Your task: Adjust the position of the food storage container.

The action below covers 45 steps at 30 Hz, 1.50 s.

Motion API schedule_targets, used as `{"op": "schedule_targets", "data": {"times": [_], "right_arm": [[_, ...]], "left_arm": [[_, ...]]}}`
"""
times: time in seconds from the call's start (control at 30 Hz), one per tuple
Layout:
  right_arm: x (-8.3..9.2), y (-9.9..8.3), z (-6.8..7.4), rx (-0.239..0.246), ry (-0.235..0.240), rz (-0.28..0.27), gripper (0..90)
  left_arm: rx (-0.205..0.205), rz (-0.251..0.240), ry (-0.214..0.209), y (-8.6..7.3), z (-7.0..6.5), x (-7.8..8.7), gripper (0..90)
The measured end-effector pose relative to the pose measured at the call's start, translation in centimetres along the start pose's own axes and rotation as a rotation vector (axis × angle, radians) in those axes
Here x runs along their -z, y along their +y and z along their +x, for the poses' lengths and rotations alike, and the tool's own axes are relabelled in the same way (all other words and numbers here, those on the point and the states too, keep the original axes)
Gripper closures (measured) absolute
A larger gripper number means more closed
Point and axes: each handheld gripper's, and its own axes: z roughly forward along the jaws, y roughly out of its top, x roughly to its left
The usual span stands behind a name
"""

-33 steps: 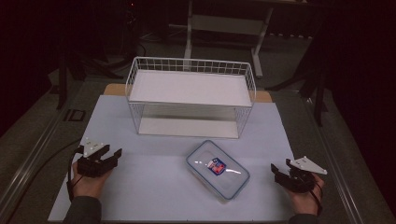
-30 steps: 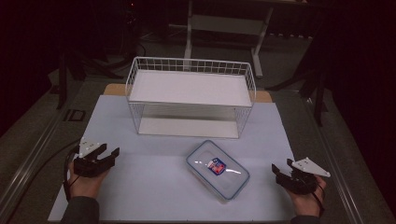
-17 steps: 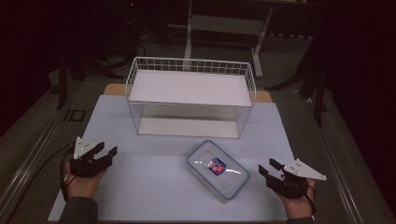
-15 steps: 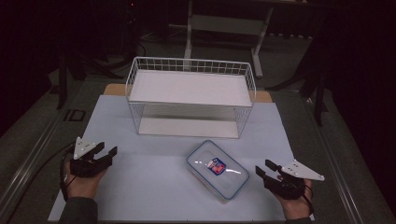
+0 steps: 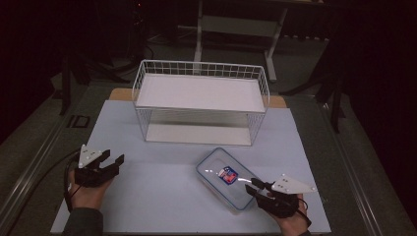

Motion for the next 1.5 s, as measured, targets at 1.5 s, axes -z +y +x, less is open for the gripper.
{"op": "schedule_targets", "data": {"times": [1.5], "right_arm": [[-0.8,-1.5,0.2,0.079,0.05,0.234,89.7]], "left_arm": [[-0.007,0.016,-0.012,-0.1,-0.2,-0.3,45.4]]}}
